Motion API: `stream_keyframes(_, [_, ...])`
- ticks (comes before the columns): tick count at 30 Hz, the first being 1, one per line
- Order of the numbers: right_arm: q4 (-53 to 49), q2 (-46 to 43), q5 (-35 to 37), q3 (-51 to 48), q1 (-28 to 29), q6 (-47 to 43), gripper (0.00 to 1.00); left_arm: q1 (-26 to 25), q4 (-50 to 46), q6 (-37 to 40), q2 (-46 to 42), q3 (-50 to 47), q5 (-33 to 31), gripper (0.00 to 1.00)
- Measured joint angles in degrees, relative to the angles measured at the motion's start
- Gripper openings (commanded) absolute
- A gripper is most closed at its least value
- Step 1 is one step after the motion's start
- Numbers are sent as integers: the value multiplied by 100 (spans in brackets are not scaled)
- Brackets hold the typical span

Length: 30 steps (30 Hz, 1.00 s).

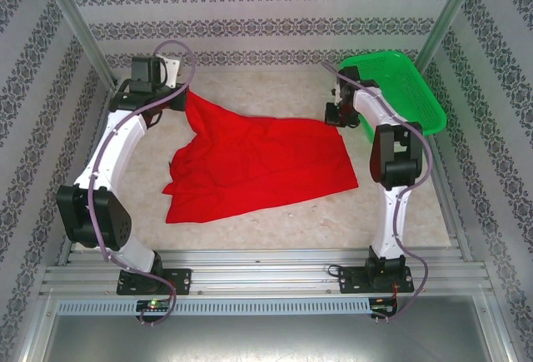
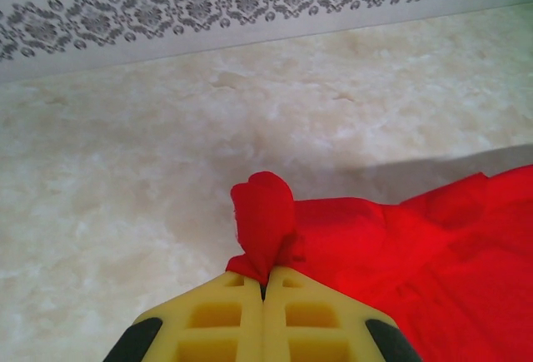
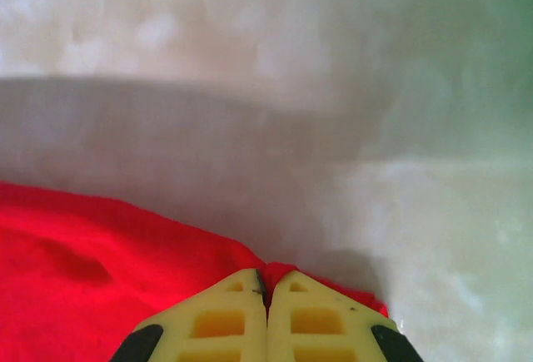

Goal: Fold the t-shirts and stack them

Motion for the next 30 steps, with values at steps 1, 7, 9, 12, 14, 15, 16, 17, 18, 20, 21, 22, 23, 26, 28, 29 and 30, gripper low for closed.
stream_keyframes(1, [57, -120, -37, -195, 0, 20, 0, 0, 11, -52, -52, -83, 46, 0])
stream_keyframes(7, [483, -901, -243, -1539, 142, 238, 3, 0, 70, -457, -457, -772, 304, 0])
stream_keyframes(9, [553, -1016, -339, -1858, 273, 262, 6, 0, 116, -590, -592, -1025, 363, 0])
stream_keyframes(12, [623, -1038, -459, -2175, 437, 284, 16, 0, 127, -743, -708, -1290, 407, 0])
stream_keyframes(14, [667, -1051, -542, -2337, 487, 319, 27, 0, 133, -822, -737, -1401, 422, 0])
stream_keyframes(15, [695, -1071, -577, -2404, 481, 354, 34, 0, 136, -850, -741, -1453, 424, 0])
stream_keyframes(16, [734, -1110, -625, -2465, 448, 380, 40, -2, 144, -872, -748, -1499, 424, 0])
stream_keyframes(17, [776, -1167, -675, -2516, 396, 415, 45, 0, 146, -894, -750, -1545, 424, 0])
stream_keyframes(18, [817, -1255, -728, -2544, 313, 455, 49, -2, 151, -916, -752, -1582, 424, 0])
stream_keyframes(20, [896, -1436, -811, -2544, 122, 546, 51, 0, 157, -951, -767, -1635, 426, 0])
stream_keyframes(21, [938, -1532, -863, -2524, 7, 588, 51, 0, 168, -955, -776, -1659, 431, 0])
stream_keyframes(22, [957, -1600, -922, -2479, -94, 645, 52, 0, 173, -962, -791, -1679, 442, 0])
stream_keyframes(23, [986, -1635, -973, -2420, -177, 697, 52, -2, 173, -973, -802, -1694, 442, 0])
stream_keyframes(26, [1058, -1633, -1126, -2240, -396, 863, 53, 0, 179, -979, -815, -1705, 446, 0])
stream_keyframes(28, [1049, -1589, -1257, -2122, -442, 907, 53, -2, 212, -984, -820, -1720, 461, 0])
stream_keyframes(29, [1043, -1543, -1307, -2057, -439, 911, 52, -2, 232, -992, -822, -1733, 463, 0])
stream_keyframes(30, [1043, -1471, -1377, -1982, -439, 929, 51, -2, 243, -997, -824, -1749, 466, 0])
